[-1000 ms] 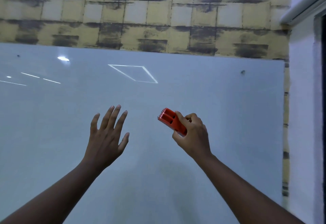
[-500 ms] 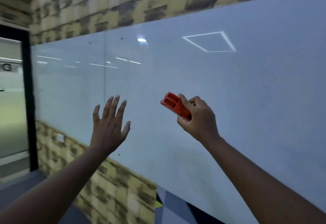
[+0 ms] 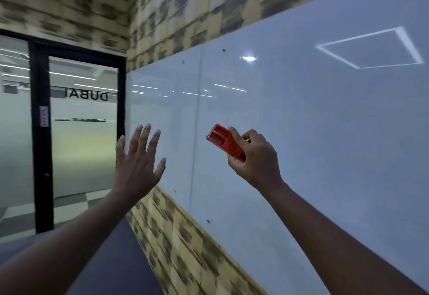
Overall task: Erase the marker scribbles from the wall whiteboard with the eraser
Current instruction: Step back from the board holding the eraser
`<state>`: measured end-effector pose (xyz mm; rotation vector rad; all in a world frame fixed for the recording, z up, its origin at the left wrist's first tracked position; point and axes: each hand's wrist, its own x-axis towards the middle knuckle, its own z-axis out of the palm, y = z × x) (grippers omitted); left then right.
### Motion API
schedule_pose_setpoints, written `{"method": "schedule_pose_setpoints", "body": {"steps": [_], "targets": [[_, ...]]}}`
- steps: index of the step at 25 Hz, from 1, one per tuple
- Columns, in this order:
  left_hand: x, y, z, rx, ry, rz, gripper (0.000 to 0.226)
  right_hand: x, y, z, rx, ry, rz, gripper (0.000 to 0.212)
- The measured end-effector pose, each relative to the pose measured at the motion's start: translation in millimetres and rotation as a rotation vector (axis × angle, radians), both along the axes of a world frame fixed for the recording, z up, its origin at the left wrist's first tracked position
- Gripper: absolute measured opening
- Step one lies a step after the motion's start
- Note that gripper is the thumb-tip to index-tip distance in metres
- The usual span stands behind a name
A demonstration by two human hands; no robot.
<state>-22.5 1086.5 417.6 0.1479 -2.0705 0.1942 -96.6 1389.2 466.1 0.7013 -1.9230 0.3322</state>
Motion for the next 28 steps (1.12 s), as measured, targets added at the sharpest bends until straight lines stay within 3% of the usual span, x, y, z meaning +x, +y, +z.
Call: {"method": "schedule_pose_setpoints", "body": {"steps": [5,10,15,22,28], "targets": [[-42,-47,18,-0.012,0.015,0.143,0.077,-83,-68,7,-0.046,-0.050,0.194,0.069],[-35,-121,-9,0.025,0.005,0.305,0.078,-136,-152,-38,-0.008,-0.181,0.350,0.067],[-1,-217,-45,0.129,-0.047,0.492,0.081,-151,-257,-81,0.113,-0.274,0.454,0.068],[40,-389,-92,0.259,-0.074,0.682,0.074,-160,-447,-118,0.332,-0.233,0.541,0.069],[90,-530,-137,0.431,-0.140,0.842,0.079,-149,-613,-160,0.388,-0.341,0.652,0.067]]}}
